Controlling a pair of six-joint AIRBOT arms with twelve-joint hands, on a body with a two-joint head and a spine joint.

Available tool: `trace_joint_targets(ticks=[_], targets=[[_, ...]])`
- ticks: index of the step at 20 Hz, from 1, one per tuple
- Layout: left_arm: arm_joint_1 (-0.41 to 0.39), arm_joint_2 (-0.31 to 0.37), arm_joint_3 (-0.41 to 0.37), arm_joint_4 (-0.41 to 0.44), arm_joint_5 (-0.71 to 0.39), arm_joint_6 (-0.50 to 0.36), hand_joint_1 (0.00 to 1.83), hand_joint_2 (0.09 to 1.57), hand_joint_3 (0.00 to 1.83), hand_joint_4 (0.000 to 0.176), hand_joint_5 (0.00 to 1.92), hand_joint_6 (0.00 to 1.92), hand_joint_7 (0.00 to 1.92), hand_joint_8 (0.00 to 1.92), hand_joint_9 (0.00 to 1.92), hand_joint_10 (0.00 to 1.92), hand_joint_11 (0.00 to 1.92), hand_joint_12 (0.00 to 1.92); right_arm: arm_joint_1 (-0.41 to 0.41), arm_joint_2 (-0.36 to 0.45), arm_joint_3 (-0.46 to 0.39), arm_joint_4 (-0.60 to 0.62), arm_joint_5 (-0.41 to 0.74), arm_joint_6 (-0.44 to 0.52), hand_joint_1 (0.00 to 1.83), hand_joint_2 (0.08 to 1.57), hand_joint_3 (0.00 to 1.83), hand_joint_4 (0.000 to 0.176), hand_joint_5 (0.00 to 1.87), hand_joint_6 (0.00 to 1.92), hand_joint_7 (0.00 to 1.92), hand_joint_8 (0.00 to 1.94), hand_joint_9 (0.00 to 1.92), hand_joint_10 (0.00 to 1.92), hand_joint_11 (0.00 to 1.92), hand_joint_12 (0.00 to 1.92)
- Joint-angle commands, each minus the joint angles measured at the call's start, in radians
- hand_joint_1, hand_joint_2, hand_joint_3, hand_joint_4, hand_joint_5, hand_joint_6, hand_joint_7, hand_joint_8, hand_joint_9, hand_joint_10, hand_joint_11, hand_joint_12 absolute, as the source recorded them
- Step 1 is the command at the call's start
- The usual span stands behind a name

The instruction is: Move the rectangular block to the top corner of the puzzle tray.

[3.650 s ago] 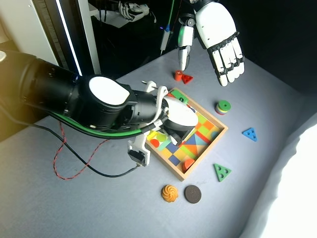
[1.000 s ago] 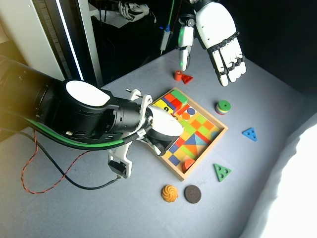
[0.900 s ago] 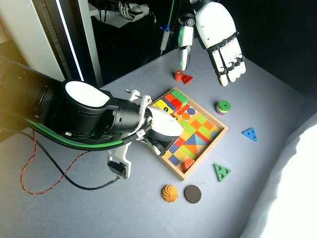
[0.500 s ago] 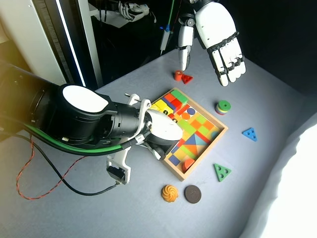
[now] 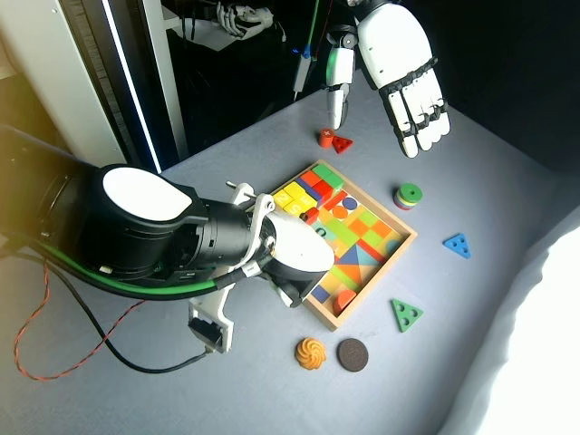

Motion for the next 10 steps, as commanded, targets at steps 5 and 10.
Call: trace_joint_targets(ticks=[5,10], targets=[[-0.015,0.012,-0.005,0.080,0.003,0.003,0.00,1.17,0.00,0.000,0.02,0.00,0.00,0.00,0.00,0.00,0.00,0.00,0.011,0.003,0.046,0.015,-0.024,-0.015,1.08,1.30,0.00,0.000,0.24,0.01,1.48,1.94,1.69,1.92,1.85,1.92],[-0.015,0.012,-0.005,0.080,0.003,0.003,0.00,1.17,0.00,0.000,0.05,0.01,0.03,0.01,0.02,0.01,0.01,0.01,0.013,-0.021,0.101,0.015,-0.030,-0.016,1.10,1.29,0.00,0.000,0.25,0.02,1.48,1.94,1.70,1.92,1.86,1.92]])
